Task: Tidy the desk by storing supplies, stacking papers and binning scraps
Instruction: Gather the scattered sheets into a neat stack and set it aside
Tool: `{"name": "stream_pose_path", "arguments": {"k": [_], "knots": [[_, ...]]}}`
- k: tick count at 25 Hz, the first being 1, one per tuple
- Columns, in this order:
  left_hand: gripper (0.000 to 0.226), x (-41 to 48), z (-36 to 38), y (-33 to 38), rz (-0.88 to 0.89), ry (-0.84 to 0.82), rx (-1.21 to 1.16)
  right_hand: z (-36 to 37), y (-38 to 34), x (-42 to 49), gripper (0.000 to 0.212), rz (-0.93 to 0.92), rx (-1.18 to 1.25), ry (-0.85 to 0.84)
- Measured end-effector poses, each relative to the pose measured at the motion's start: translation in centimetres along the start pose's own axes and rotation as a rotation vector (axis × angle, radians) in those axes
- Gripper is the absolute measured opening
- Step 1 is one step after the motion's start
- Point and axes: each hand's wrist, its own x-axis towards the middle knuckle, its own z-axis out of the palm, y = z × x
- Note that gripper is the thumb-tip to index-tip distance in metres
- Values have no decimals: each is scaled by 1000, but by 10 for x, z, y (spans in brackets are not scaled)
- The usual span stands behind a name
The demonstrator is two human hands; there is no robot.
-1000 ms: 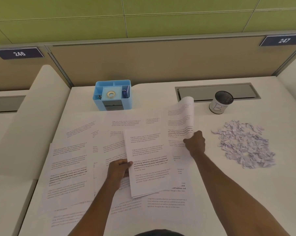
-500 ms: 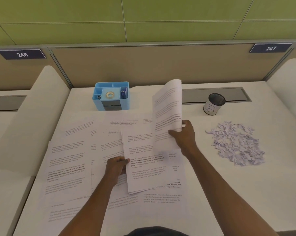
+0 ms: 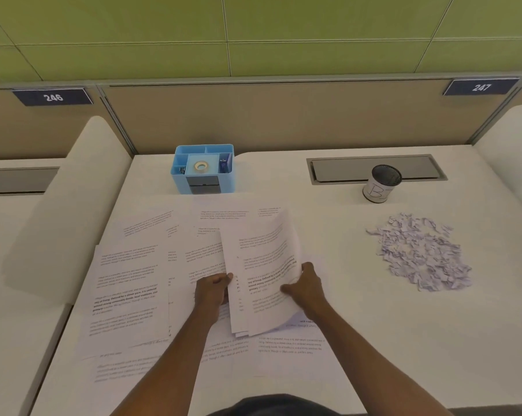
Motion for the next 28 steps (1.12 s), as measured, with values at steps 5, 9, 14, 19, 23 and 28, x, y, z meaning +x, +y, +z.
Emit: {"name": "stream_pose_path", "arguments": {"k": [5, 9, 14, 19, 23, 28], "knots": [[3, 0, 2, -2, 6, -8, -12, 14, 9, -7, 60, -25, -119, -7], [4, -1, 1, -3, 30, -50, 23, 24, 11, -15, 65, -26, -123, 8], [15, 0, -7, 0, 92, -170, 137, 23, 14, -17, 69, -18, -139, 52], [13, 8, -19, 5, 75, -140, 113, 11, 23, -15, 57, -61, -220, 177], [16, 15, -39, 6, 52, -163, 87, -6, 40, -12, 56, -126, -341, 341], [17, 23, -62, 2, 27, -174, 124, -16, 58, -14, 90, 25, -683, 390]]}}
